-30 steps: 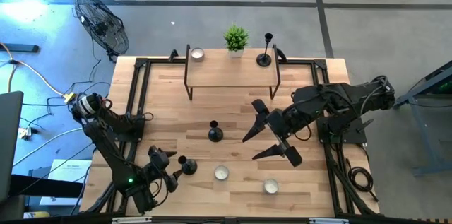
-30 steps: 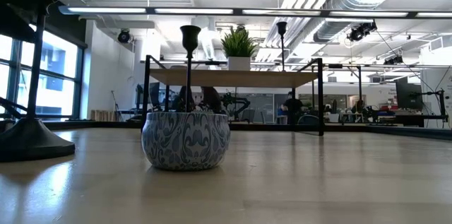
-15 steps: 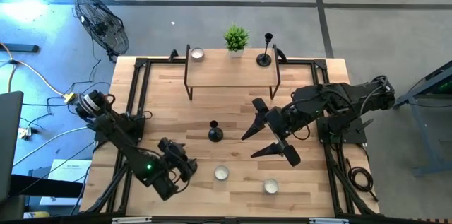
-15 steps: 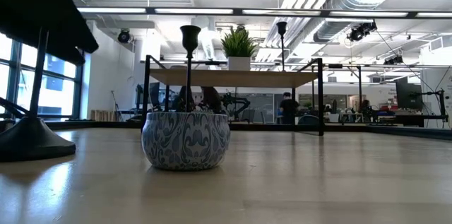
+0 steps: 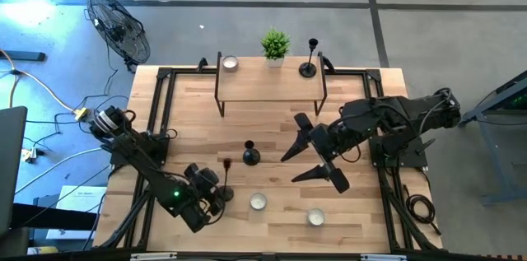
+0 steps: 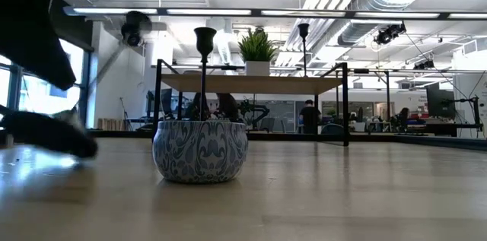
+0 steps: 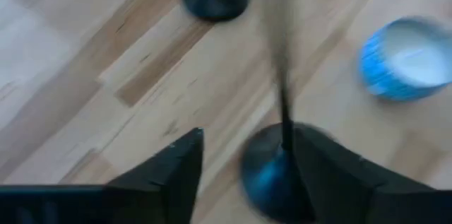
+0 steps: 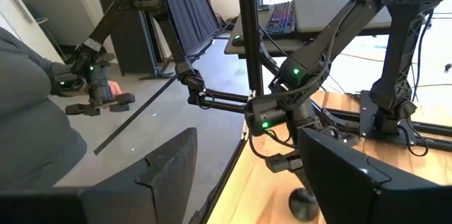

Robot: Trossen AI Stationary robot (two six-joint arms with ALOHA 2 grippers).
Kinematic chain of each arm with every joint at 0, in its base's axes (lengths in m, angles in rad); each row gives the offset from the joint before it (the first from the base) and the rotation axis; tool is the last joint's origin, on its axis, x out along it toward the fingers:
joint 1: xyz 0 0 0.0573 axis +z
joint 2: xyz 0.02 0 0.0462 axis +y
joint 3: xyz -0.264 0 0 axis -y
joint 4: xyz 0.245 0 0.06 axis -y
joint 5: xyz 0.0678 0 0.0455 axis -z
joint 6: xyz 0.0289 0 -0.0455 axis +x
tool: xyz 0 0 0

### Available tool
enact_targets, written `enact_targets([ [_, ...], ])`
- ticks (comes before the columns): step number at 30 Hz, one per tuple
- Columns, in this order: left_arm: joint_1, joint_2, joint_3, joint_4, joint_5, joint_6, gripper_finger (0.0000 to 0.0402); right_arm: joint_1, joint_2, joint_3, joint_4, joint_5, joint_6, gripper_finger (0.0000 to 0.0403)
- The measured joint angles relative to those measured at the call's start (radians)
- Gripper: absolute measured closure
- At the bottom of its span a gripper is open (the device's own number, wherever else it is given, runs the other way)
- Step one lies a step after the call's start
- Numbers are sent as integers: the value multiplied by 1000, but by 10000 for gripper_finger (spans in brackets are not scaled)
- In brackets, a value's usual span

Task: Pick & Place candle stick holders
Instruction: Put the left black candle holder on the shelf

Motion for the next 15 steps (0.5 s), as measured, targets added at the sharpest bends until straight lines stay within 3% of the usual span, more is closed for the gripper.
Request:
enact_targets([
  [9, 0, -6, 5, -1, -3, 2, 382, -11, 0, 0, 0, -1, -1, 163],
  [11, 0, -6, 5, -1, -17, 3, 395, -11, 0, 0, -1, -1, -1, 163],
  [15, 0, -6, 5, -2, -30, 20, 375, -11, 0, 0, -1, -1, -1, 163],
])
